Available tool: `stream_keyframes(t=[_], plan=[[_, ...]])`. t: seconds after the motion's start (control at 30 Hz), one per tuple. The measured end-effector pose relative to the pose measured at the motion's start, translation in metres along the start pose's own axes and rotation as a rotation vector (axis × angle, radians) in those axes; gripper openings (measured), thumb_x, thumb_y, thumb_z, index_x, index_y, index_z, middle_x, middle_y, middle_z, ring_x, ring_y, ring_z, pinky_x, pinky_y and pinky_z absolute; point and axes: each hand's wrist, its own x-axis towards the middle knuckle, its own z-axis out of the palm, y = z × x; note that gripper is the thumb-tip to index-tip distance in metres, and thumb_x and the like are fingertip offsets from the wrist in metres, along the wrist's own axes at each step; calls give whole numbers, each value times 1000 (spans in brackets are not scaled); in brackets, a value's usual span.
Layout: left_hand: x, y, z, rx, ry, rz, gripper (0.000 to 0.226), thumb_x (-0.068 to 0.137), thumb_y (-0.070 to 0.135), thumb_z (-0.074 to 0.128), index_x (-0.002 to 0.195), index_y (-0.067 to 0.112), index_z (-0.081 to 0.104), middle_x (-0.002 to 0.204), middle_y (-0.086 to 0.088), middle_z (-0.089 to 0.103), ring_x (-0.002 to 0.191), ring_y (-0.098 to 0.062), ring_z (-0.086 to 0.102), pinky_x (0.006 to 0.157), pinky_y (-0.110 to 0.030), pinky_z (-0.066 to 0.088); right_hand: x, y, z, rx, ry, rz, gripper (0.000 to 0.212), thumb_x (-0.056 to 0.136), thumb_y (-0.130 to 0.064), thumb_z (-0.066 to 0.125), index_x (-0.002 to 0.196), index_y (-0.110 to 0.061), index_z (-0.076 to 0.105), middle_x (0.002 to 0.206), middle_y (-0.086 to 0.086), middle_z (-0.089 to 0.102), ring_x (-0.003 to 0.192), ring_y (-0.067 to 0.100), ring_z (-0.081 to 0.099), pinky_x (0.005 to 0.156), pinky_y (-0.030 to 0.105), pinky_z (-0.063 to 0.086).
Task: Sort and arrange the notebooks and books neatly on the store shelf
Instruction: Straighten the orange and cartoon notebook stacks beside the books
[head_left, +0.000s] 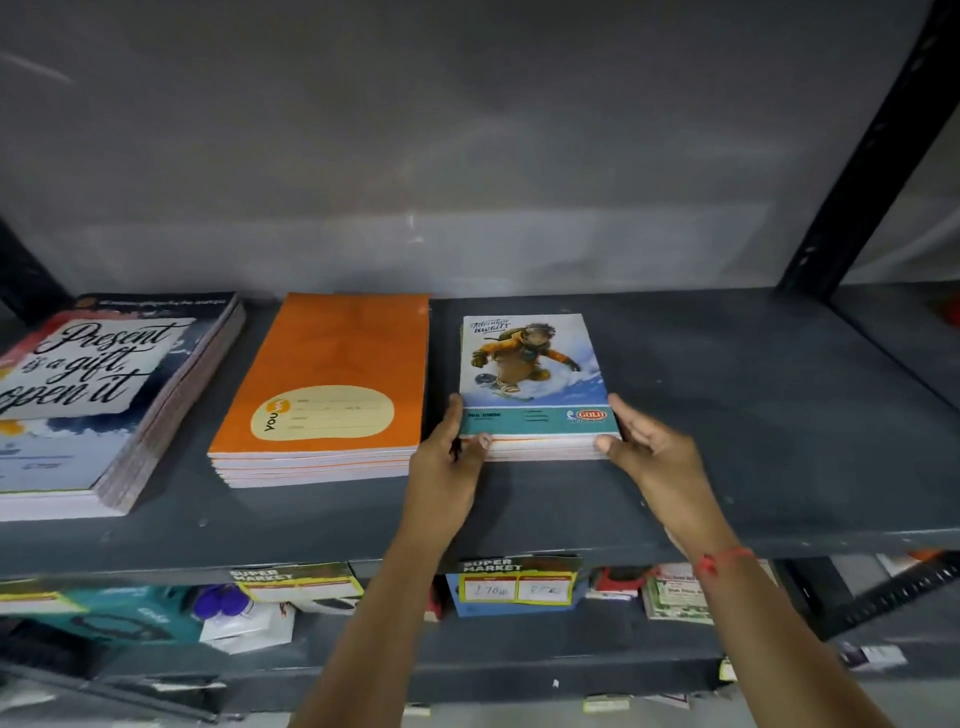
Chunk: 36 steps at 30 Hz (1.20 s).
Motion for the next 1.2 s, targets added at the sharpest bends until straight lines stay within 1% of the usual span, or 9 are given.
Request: stream_keyframes(t=[0.1,0.23,0.33,0.47,0.53,0.7,0.87,1.03,1.2], plan=[[-1,0,0,32,1,-11,62,91,11,54,145,23,27,115,8,47,105,-7,46,88,-15,45,1,2,-1,-7,-1,5,57,85,-6,62,137,-17,44,102,-28,60,80,-22,60,79,-1,47],[-3,1,0,56,10,-14,64,89,7,56,144,24,29,112,9,47,103,-7,46,81,-4,39,1,2,0,-13,5,8,55,85,-6,62,136,-16,45,106,-23,63,77,-25,60,79,-1,46],[-4,0,1,54,30,-4,61,89,7,57,142,23,33,113,7,51,101,-8,48,72,3,41,-1,0,1,-19,21,11,53,86,-7,61,136,-16,46,100,-24,62,79,-15,63,89,10,47],[-4,-3,2,59,63,7,58,89,8,57,141,24,36,127,1,55,105,-8,50,87,-11,44,-3,-2,2,-22,34,3,52,87,-8,60,136,-17,47,93,-27,61,84,-9,60,97,23,49],[-5,-3,2,80,64,13,58,89,10,57,141,25,35,125,3,54,105,-8,49,85,-10,44,-4,-2,2,-32,31,1,53,86,-8,61,137,-18,46,93,-28,61,88,-9,60,101,29,47],[-5,0,3,153,32,19,67,91,10,55,146,23,21,113,8,48,105,-5,46,91,-11,38,-4,0,2,-24,37,-3,53,87,-7,61,136,-18,46,95,-29,62,78,-19,63,100,24,46],[-5,0,3,143,40,18,64,90,9,55,145,23,26,112,8,50,103,-6,49,94,-20,45,-6,-3,4,-32,45,-10,51,88,-8,59,137,-16,46,107,-15,61,96,5,61,101,27,46],[-5,-2,4,124,56,20,60,90,6,55,142,23,32,121,-1,55,101,-7,49,85,-3,39,-7,-6,4,-50,49,5,51,88,-9,59,136,-15,46,108,-13,60,101,8,59,99,27,47],[-8,1,4,152,76,42,57,90,7,55,141,21,35,132,-11,56,100,-8,50,89,-6,38,-11,-11,5,-57,52,26,53,87,-8,61,137,-15,45,108,-11,61,103,10,60,101,32,48]])
